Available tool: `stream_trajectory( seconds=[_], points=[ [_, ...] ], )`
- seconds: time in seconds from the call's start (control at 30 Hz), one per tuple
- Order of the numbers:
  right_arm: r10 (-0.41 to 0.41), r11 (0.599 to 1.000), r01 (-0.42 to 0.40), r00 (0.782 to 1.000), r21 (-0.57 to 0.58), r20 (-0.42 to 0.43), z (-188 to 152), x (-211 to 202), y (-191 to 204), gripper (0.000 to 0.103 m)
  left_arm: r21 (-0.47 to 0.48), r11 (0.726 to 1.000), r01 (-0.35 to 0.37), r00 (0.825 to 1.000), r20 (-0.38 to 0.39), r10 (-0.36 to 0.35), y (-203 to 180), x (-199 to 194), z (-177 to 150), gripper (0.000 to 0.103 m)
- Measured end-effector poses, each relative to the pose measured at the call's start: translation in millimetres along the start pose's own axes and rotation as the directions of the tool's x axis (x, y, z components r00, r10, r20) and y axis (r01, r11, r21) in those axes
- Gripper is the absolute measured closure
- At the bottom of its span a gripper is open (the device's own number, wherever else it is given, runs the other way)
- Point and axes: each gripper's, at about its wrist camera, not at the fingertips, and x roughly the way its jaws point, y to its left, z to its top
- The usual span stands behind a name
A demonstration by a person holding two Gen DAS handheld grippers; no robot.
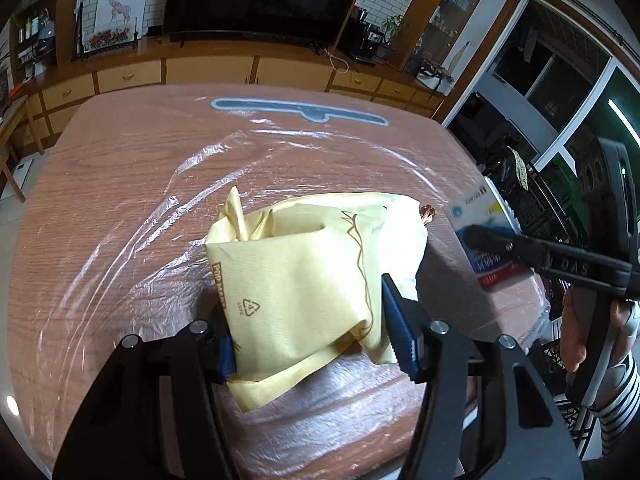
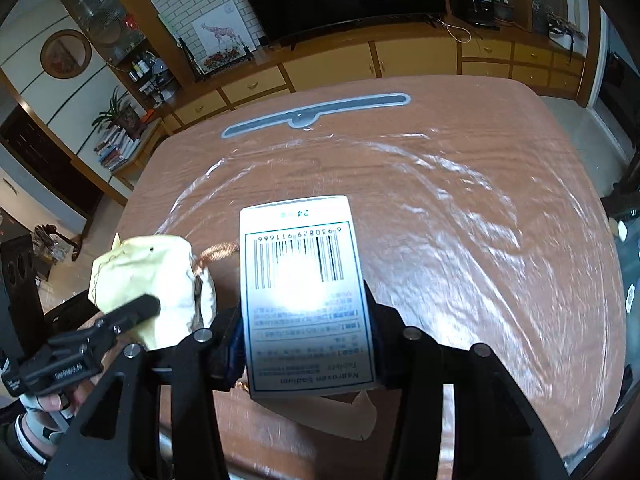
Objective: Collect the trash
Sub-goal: 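Carry the white box and yellow pouch over the black bin with both tools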
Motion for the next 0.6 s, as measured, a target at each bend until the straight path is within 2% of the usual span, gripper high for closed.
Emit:
stream_trajectory(
  seconds=[0.27, 0.6],
  points=[
    [0.040, 0.999, -0.039, 0.999, -0.016, 0.005, -31.1, -30.0, 0.1, 0.056, 0.025, 1.000, 0.007, 1.000, 0.021, -0.008, -20.9, -27.2, -18.0, 0.043],
    [0.070, 0.996, -0.071, 0.997, -0.046, -0.031, -85.0, -56.5, 6.8, 0.056, 0.034, 0.999, 0.020, 1.000, 0.002, -0.020, -43.6, -50.2, -60.4, 0.043]
  ],
)
